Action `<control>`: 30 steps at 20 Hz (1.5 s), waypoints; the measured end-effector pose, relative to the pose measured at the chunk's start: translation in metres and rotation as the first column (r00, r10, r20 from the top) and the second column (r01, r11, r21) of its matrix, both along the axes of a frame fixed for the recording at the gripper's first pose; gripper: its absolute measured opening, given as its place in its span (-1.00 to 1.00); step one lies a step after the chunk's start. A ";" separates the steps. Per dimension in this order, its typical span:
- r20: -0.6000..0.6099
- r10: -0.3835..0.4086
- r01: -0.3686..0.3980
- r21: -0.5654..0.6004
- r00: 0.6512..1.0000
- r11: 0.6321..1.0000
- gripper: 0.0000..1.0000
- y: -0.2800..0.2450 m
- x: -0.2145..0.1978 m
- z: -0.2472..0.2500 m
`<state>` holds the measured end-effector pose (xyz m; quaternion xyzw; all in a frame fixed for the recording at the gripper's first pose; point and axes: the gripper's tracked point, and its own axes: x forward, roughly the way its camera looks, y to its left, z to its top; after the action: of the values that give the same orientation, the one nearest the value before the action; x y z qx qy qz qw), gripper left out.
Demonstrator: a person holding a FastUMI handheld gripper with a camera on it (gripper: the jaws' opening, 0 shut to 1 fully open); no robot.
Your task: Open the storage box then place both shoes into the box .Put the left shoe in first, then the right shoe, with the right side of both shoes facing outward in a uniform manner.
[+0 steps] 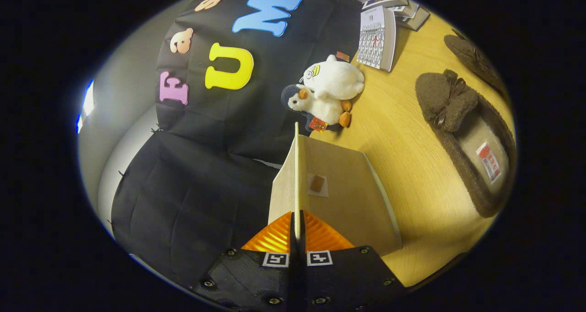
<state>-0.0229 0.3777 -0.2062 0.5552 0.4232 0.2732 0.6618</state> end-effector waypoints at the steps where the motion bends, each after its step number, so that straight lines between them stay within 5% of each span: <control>1: 0.002 0.001 -0.001 0.004 1.000 1.000 -1.00 0.000 0.002 0.006; 14: 0.172 0.070 -0.062 -0.054 0.983 0.997 -1.00 0.040 0.012 0.113; 30: 0.402 0.208 -0.153 -0.164 0.892 0.975 -0.95 0.167 -0.033 0.188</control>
<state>-0.0564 0.5452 -0.0182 0.3989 0.3386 0.4181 0.7426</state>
